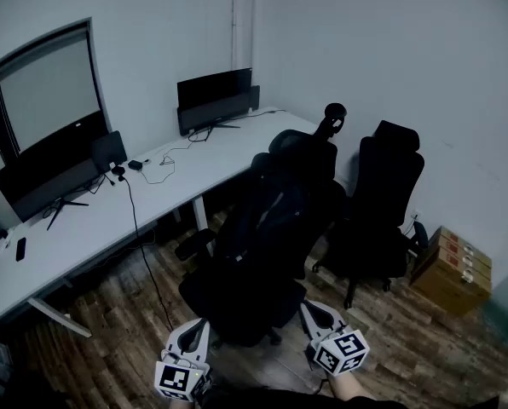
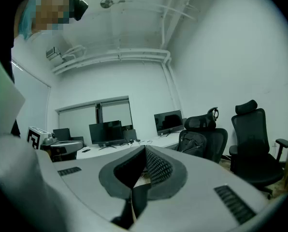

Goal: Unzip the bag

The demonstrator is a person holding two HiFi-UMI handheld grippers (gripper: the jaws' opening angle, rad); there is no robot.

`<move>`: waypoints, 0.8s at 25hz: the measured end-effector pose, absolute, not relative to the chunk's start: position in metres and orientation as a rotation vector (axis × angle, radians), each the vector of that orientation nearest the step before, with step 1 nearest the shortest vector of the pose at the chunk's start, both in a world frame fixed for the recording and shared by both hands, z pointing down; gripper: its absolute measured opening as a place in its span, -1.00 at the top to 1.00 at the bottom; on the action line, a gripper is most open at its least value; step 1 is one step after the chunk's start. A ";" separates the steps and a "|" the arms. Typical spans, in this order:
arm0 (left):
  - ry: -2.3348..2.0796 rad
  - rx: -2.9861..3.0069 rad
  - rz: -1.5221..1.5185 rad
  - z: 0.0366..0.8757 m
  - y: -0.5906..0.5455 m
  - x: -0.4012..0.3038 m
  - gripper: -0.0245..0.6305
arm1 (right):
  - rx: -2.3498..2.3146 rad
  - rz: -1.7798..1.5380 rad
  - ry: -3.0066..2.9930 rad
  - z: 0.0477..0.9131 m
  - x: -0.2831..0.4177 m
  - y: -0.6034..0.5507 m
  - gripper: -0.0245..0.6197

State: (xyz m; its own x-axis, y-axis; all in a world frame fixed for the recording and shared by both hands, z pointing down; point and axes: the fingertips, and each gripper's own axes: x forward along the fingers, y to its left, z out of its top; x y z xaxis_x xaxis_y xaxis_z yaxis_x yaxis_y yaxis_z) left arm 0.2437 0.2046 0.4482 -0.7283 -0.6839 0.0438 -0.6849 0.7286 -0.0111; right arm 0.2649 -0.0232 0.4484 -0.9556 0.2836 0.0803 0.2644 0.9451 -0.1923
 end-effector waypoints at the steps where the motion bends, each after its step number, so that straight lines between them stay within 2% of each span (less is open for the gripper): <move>1: -2.891 1.160 0.045 0.448 0.205 0.239 0.86 | -0.428 0.298 -2.995 0.448 0.260 -0.022 0.79; 8: -2.881 1.242 0.004 0.437 0.219 0.195 0.86 | -0.408 0.370 -3.011 0.447 0.222 -0.001 0.78; 20: -2.752 1.520 0.061 0.446 0.320 0.078 0.85 | -0.145 0.532 -3.055 0.465 0.128 0.091 0.78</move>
